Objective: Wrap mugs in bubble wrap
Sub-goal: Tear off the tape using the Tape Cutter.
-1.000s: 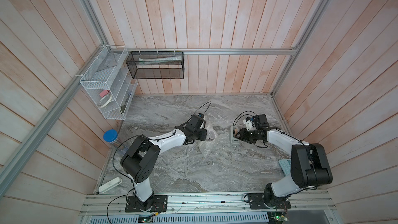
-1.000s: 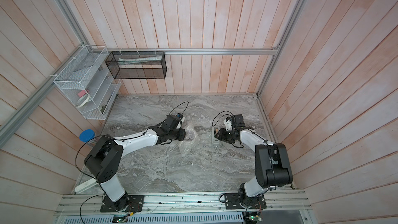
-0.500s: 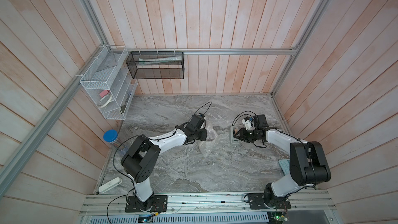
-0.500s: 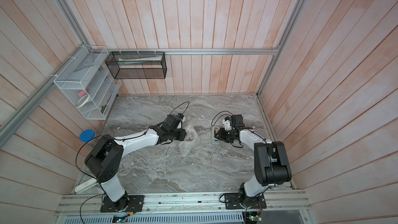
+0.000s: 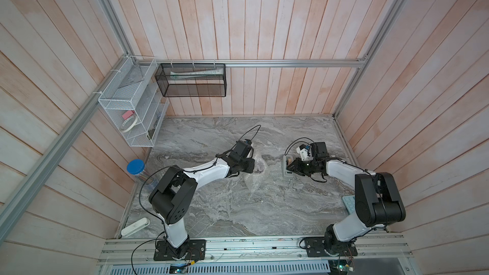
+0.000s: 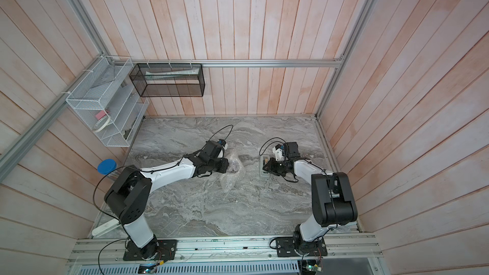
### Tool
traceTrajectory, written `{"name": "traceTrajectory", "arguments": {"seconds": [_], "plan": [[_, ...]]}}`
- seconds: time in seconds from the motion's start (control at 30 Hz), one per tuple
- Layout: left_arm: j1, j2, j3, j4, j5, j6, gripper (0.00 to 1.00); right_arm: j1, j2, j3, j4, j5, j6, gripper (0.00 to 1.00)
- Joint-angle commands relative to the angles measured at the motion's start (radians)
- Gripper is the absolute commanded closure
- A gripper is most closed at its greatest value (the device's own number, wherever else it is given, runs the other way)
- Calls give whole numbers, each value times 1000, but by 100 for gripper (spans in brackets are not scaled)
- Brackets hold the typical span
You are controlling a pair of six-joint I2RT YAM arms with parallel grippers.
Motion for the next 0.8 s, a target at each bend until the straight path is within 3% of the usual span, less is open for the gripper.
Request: {"name": "traceTrajectory", "arguments": {"seconds": [0.0,0.23,0.63,0.77], "plan": [[-13,34,1,-78,14,13,79,-11,3,-33,-23,44,7,77],[-15,34,3,-79,12,13,79,-24,-2,-34,-27,39,7,79],[-18,35,5,-83,8,11,79,-29,-15,-52,9,-12,22,100],[-20,35,3,-83,8,12,79,-32,-29,-45,13,-38,30,100]]}}
